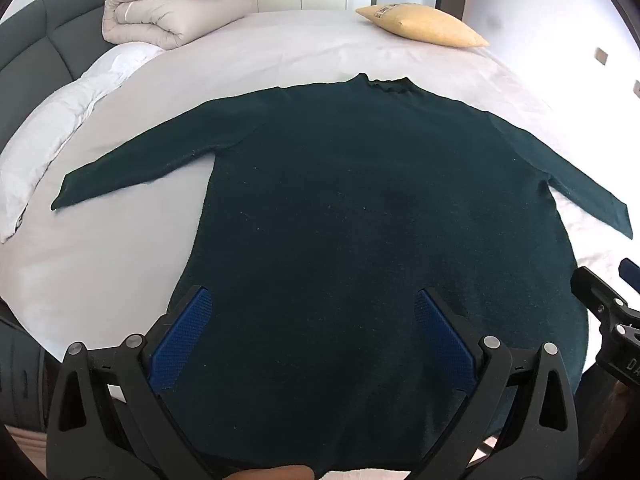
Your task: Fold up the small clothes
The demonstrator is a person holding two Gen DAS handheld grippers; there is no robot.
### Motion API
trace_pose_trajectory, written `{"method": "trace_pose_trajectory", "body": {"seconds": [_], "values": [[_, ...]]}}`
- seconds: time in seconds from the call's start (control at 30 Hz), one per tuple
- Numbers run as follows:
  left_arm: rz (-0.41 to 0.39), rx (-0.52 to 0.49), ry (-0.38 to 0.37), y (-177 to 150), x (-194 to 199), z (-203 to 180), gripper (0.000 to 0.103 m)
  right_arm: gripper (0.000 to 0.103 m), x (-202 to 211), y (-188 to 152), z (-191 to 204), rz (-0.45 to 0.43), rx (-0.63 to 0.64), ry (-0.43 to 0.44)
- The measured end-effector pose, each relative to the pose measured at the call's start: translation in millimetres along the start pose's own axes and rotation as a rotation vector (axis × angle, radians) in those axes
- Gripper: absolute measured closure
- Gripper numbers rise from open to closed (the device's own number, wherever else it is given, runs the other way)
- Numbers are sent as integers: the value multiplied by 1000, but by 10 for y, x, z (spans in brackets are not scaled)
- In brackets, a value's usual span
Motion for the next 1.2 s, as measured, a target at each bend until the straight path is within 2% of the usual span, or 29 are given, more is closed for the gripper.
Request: {"method": "trace_pose_trajectory", "body": {"seconds": [0.27,0.3,1.2], "values": [[-14,-15,44,-26,51,-30,0,0,-16,-8,0,3,0,-2],[6,-8,7,-2,-22,-90,0,0,-18,-9,1,4,0,-2],[11,2,-1,-23,-38,-24,0,0,-59,-37,5,8,0,0]]}}
Point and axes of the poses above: each gripper's, at about its wrist camera, not at the fingertips, and x roughly against the way its jaws point, z to its left, y to its top, the point moved 3 cm from there along -x, roughly the way its jaws point, and after that the axes turned 3 degrees about y, right-handed, at the moved point
